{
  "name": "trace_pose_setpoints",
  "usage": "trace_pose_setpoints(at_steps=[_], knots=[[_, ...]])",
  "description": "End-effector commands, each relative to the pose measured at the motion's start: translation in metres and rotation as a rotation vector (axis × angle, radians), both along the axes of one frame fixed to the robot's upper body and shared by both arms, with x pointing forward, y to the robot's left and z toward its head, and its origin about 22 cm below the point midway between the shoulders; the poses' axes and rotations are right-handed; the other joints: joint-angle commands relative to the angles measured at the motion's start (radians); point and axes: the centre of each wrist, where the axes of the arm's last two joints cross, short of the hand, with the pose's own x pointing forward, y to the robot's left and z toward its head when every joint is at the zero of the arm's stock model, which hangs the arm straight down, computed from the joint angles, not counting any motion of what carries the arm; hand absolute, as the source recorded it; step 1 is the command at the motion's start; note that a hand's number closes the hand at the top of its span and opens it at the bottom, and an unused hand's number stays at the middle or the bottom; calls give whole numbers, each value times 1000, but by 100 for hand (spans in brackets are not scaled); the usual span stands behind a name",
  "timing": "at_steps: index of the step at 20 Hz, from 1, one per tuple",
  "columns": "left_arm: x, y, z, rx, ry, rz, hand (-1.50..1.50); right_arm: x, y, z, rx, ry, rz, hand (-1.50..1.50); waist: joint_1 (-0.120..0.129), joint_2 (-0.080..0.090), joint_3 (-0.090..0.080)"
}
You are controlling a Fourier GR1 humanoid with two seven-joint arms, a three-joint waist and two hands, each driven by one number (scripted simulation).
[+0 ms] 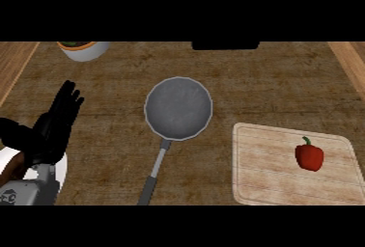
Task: Pick the bell pepper from the cutting board and place it in the pan
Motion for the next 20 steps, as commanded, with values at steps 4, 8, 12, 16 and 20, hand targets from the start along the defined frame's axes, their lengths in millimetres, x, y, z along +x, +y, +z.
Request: trace_pose_setpoints(at_steps=[4, 8, 12, 16, 20], knots=[[3, -1, 11, -1, -11, -17, 0, 26, 26, 41, -284, 151, 23, -150, 26, 3, -1], [3, -17, 8, 7, 1, -36, 0, 42, 42, 37, -415, 234, 35, -150, 31, 5, 0], [10, -16, 8, -2, -20, -27, 0, 58, 78, 30, -508, 387, 65, -150, 39, 7, -1], [15, -16, 20, -10, -10, -34, 0, 57, 77, 19, -607, 615, 134, -150, 36, 7, 0], [-1, 4, 12, -18, -11, -9, 0, 61, 107, 8, -640, 640, 171, -150, 22, 2, 0]])
